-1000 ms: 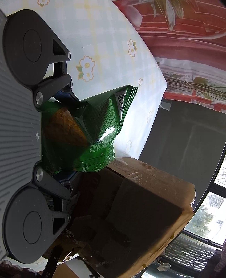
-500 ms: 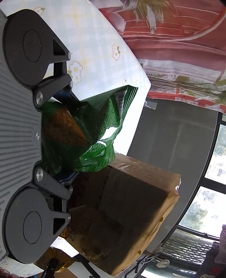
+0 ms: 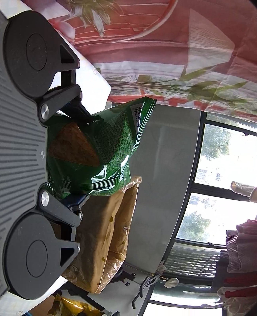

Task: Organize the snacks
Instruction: 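Lift both held bags and carry them over the lined box, then open both tools to drop the bags into the box, then move both tools back to the pile and grasp the wrapped biscuit bar with the right tool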

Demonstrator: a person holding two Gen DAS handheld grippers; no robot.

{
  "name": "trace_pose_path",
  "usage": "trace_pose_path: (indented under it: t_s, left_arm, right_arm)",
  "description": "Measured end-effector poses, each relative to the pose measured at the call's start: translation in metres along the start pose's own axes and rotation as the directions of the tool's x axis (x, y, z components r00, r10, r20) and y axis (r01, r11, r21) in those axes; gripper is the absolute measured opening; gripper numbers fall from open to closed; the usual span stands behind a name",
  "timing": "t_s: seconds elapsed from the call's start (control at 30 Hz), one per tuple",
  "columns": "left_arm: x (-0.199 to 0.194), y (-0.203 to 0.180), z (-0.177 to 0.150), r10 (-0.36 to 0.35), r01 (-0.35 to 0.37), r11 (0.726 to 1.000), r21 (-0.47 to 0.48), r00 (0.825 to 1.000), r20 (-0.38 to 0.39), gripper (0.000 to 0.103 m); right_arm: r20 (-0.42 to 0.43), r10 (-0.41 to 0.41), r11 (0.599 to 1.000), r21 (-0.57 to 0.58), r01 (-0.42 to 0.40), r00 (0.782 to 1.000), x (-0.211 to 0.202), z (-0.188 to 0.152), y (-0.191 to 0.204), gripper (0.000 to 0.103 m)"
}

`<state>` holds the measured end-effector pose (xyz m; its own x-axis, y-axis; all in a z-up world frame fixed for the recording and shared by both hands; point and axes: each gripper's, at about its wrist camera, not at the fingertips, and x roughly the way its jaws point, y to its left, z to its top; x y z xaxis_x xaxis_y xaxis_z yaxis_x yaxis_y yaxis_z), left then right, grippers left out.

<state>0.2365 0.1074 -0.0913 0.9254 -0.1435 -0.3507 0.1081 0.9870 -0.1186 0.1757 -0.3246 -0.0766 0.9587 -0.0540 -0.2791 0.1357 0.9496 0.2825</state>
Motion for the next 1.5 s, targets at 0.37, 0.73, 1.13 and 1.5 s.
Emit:
trace_pose_path:
  t_s: [0.37, 0.73, 1.13, 1.5]
  left_arm:
    - [0.032, -0.074, 0.083, -0.140, 0.125, 0.979, 0.161, 0.986, 0.089, 0.078]
    - [0.135, -0.122, 0.087, -0.215, 0.224, 0.956, 0.190, 0.974, -0.069, 0.078]
    - [0.178, -0.115, 0.074, -0.266, 0.281, 0.957, 0.075, 0.950, -0.165, 0.087]
    - [0.129, -0.098, 0.076, -0.259, 0.271, 0.958, 0.099, 0.959, -0.118, 0.087]
  right_arm:
    - [0.185, 0.195, 0.976, -0.133, -0.172, 0.963, 0.025, 0.095, 0.054, 0.076]
    - [-0.027, 0.287, 0.914, -0.290, -0.282, 0.958, 0.133, 0.083, 0.132, 0.076]
    - [-0.134, 0.227, 0.946, -0.204, -0.251, 0.965, 0.157, 0.063, 0.120, 0.086]
    - [-0.094, 0.256, 0.946, -0.180, -0.269, 0.962, 0.126, 0.063, 0.113, 0.090]
